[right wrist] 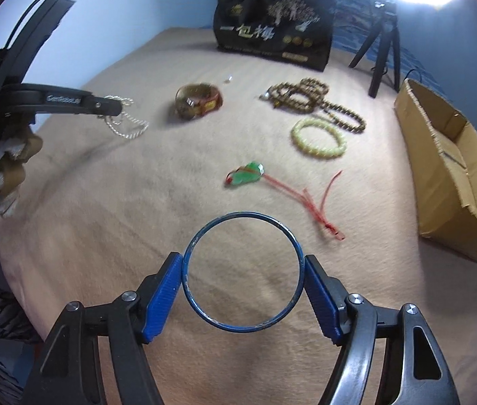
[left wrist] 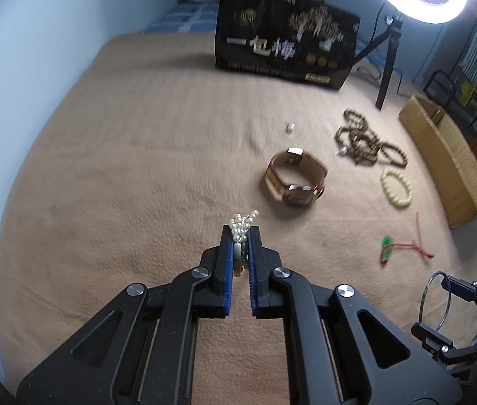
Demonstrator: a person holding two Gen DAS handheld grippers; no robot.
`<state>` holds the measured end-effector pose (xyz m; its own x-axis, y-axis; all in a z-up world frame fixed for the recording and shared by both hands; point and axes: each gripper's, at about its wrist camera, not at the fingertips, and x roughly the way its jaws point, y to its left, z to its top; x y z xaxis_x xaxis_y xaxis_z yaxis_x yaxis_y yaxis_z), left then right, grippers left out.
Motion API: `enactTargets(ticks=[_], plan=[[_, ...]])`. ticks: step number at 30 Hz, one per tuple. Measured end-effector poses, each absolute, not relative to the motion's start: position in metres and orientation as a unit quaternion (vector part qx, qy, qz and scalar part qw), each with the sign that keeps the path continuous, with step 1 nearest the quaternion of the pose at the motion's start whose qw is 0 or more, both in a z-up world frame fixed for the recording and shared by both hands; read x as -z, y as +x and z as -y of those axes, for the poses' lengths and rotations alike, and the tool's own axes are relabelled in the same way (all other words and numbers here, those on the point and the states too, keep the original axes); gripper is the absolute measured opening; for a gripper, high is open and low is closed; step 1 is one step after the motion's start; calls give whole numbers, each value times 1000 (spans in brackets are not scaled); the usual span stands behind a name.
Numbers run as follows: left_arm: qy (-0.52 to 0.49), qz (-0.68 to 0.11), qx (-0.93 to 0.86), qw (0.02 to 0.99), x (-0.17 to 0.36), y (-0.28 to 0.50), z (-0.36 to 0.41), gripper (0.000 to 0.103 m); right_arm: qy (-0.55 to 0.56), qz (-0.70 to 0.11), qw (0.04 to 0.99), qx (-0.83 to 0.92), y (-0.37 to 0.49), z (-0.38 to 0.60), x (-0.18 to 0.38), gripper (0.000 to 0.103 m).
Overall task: Organize jewelry
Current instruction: 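Close the left tool on the pearl necklace while the right tool lifts the bangle, then carry the bangle and necklace into the cardboard box and open both tools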
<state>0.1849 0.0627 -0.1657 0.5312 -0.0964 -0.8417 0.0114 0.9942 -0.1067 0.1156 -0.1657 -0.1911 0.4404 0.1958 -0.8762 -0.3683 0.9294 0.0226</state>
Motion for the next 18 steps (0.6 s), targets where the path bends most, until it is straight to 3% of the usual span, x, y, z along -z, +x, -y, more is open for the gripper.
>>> enactTargets(ticks=[18], plan=[[-44,-421,107,900,100,183,10,6,-49,-452,885,-99,142,234,137,73]])
